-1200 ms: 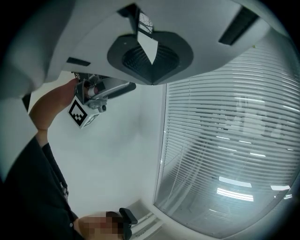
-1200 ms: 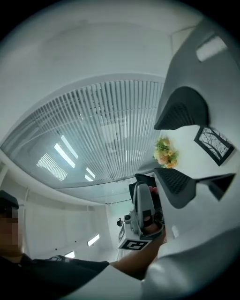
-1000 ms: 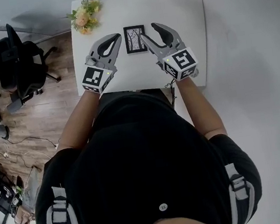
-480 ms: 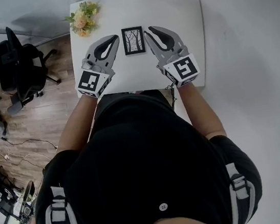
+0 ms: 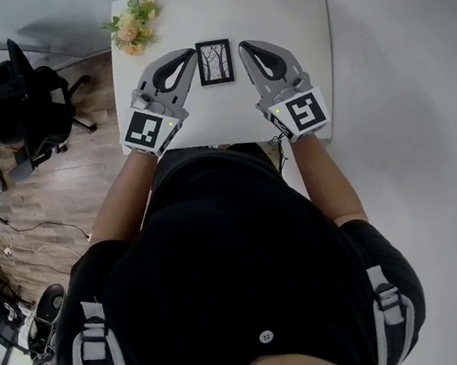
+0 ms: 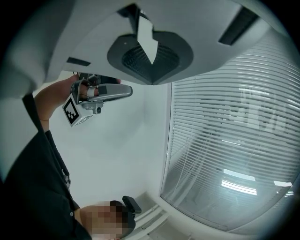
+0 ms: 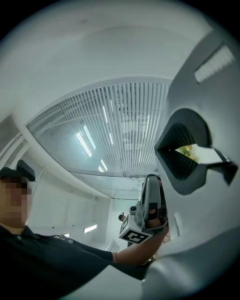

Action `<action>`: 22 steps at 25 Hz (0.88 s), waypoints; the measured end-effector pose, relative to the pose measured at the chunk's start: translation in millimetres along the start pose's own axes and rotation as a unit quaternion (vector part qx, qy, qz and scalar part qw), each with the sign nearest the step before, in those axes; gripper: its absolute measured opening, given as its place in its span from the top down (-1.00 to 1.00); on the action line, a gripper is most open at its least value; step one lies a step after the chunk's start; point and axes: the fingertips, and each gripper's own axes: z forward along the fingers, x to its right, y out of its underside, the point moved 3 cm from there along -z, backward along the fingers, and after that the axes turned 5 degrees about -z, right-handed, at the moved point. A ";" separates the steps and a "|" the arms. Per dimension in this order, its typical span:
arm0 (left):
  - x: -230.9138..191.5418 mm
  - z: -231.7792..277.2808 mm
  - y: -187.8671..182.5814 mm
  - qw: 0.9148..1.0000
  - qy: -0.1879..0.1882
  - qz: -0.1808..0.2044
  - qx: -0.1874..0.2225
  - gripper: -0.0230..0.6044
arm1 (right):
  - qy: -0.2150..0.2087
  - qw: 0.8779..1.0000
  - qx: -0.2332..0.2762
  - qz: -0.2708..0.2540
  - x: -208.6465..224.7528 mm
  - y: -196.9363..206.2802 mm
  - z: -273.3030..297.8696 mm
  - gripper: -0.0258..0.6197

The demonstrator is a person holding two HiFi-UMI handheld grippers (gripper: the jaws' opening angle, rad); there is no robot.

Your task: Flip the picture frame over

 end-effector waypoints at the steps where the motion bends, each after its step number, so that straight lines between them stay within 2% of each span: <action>1: 0.8 -0.1 0.6 1.000 -0.001 -0.002 0.001 0.91 | 0.000 1.000 -0.001 0.002 0.2 1.8 -1.0 0.89; 8: 4.6 0.1 -2.8 1.000 -0.005 -0.011 0.003 0.91 | 0.002 1.000 -0.003 0.010 3.7 8.1 -5.6 0.89; 13: 1.2 -0.2 0.0 1.000 -0.013 -0.007 -0.015 0.91 | 0.000 1.000 -0.002 0.011 5.3 7.2 -4.9 0.89; 16: 1.4 0.3 -1.6 1.000 -0.010 -0.008 0.001 0.91 | -0.002 1.000 -0.003 0.010 4.0 7.1 -4.2 0.89; 22: -0.7 -1.0 2.1 1.000 -0.014 -0.006 0.000 0.91 | -0.002 1.000 -0.003 0.011 3.1 8.9 -5.4 0.89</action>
